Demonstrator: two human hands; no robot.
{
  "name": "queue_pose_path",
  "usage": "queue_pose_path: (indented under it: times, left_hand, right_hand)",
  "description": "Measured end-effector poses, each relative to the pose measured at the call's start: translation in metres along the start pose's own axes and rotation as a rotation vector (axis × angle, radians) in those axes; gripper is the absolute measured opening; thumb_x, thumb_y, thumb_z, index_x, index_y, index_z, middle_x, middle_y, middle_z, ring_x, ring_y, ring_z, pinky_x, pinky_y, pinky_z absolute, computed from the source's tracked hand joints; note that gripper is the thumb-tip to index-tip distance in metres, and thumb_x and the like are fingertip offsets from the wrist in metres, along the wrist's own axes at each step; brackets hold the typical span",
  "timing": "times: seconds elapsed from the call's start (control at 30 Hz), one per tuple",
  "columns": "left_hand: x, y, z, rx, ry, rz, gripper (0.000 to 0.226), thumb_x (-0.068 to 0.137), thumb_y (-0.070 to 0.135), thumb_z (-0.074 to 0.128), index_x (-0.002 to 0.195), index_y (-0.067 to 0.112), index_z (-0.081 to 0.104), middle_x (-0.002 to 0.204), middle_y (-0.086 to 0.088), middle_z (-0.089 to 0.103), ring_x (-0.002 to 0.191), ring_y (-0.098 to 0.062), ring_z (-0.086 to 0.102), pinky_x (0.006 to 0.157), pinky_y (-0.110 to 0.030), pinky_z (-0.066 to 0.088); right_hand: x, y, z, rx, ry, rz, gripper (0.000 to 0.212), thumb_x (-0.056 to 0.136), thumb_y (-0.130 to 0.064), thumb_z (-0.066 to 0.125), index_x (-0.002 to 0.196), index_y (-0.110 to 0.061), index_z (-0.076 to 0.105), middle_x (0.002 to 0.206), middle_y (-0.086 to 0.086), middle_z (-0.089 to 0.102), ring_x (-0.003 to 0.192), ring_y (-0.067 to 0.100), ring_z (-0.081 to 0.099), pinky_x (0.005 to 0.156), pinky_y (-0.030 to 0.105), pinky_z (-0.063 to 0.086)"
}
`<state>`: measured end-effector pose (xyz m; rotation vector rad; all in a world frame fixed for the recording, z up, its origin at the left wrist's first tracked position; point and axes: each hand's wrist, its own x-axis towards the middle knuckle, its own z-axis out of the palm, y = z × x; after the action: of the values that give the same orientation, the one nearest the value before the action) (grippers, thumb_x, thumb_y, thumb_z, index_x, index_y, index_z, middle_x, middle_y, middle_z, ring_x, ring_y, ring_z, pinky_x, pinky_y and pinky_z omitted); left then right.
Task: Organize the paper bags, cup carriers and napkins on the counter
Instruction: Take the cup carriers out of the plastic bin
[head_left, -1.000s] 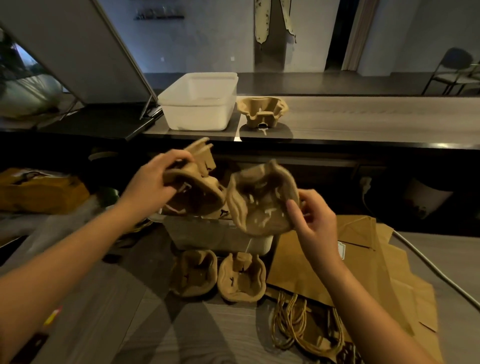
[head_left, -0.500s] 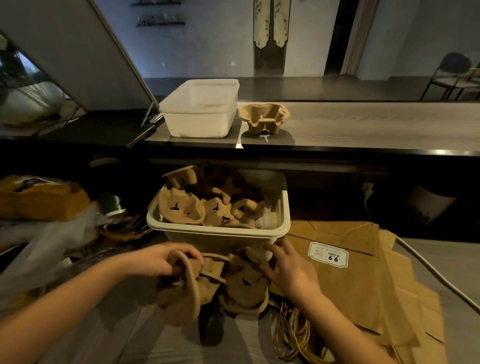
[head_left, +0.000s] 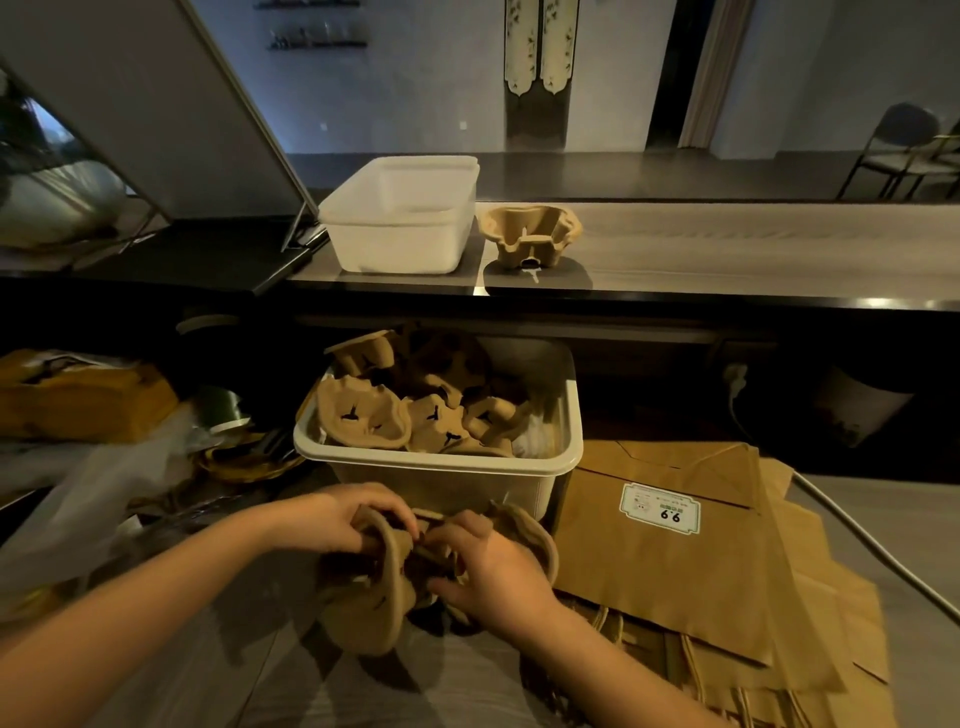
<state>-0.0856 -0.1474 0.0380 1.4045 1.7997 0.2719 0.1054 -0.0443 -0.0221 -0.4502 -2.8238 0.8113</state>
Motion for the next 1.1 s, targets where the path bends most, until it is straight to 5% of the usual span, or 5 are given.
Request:
queue_pose_path:
  times: [0.13, 0.4, 0.6, 0.77, 1.1]
  left_hand:
    - [-0.010, 0.000, -0.003, 0.108, -0.163, -0.050, 0.042, 0.088, 0.018, 0.060, 0.098, 0.059, 0.058, 0.134, 0.024, 0.030, 0.126, -0.001, 0.030, 0.106, -0.022, 0.027]
    - [-0.011, 0.009, 0.013, 0.247, -0.376, 0.014, 0.038, 0.087, 0.026, 0.062, 0.099, 0.061, 0.057, 0.148, 0.027, 0.004, 0.135, -0.004, 0.003, 0.116, -0.036, 0.014]
    - [-0.015, 0.011, 0.005, 0.152, -0.448, -0.062, 0.027, 0.090, 0.029, 0.059, 0.094, 0.056, 0.059, 0.139, 0.016, 0.033, 0.130, -0.002, 0.024, 0.110, -0.026, 0.021]
    - [-0.018, -0.008, -0.012, 0.167, -0.279, -0.118, 0.027, 0.090, 0.030, 0.058, 0.090, 0.057, 0.061, 0.129, 0.023, 0.038, 0.124, 0.000, 0.035, 0.108, -0.024, 0.028]
    - [0.003, -0.022, -0.013, 0.317, 0.058, -0.238, 0.047, 0.094, 0.025, 0.050, 0.136, 0.040, 0.033, 0.118, 0.005, 0.040, 0.096, -0.005, 0.049, 0.084, -0.018, 0.045]
  right_hand:
    - [0.002, -0.001, 0.009, -0.041, -0.028, 0.009, 0.023, 0.090, -0.029, 0.055, 0.111, -0.022, 0.059, 0.117, -0.004, 0.054, 0.101, 0.017, 0.057, 0.073, 0.031, 0.047]
    - [-0.013, 0.006, 0.027, -0.071, -0.107, -0.058, 0.041, 0.087, -0.033, 0.056, 0.127, -0.025, 0.049, 0.129, -0.003, 0.051, 0.114, 0.019, 0.051, 0.082, 0.036, 0.048]
    - [-0.016, 0.010, 0.031, -0.087, 0.109, -0.101, 0.028, 0.076, -0.037, 0.043, 0.090, -0.033, 0.066, 0.096, -0.010, 0.060, 0.077, 0.011, 0.064, 0.044, 0.021, 0.047]
    - [-0.017, 0.021, 0.004, -0.002, 0.096, -0.088, 0.033, 0.080, -0.034, 0.040, 0.097, -0.028, 0.067, 0.100, -0.011, 0.064, 0.092, 0.012, 0.061, 0.063, 0.030, 0.054]
    - [-0.010, 0.028, -0.012, 0.034, -0.216, -0.221, 0.026, 0.088, -0.017, 0.054, 0.112, -0.019, 0.065, 0.116, -0.002, 0.060, 0.113, 0.010, 0.052, 0.092, 0.027, 0.047]
